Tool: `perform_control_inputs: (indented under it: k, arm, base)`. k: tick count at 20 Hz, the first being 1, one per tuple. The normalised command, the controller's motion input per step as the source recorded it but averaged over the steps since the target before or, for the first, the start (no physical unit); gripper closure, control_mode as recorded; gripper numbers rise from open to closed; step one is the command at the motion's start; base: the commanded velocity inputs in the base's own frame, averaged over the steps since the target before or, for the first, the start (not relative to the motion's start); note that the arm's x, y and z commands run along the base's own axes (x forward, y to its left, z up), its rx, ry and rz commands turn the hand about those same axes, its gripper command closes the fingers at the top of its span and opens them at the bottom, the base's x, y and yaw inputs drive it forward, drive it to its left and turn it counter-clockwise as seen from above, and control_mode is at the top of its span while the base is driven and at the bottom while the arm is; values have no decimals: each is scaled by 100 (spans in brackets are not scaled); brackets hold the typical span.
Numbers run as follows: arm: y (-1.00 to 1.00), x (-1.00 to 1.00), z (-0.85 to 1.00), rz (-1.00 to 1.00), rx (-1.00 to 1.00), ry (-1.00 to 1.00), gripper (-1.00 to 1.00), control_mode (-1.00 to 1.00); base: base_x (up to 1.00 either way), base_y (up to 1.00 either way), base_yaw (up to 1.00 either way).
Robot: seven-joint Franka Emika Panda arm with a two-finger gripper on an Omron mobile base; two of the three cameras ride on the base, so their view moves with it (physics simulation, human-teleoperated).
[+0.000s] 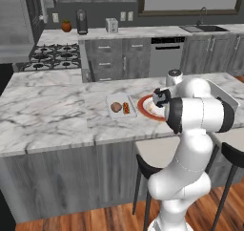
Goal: Place one cooked food and one vegetable from the large plate to each tupperware container.
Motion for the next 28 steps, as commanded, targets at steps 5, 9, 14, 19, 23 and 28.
perform_control_inputs:
  k: [5,9,14,19,23,28]
  arm:
    - [-38,0,-26,0,11,17,-100,-100]
    - [-6,1,-14,0,6,8,-100,-100]
    - [0,19,-16,0,3,0,-100,-100]
    - [2,6,-30,-1,3,6,-100,-100]
    - [2,26,-24,0,1,6,-100,-100]
    - [0,22,-3,0,0,0,-100,-100]
  base:
    - [0,0,0]
    - [0,0,0]
    - [0,0,0]
    - [0,0,0]
    - [0,0,0]
    - [0,0,0]
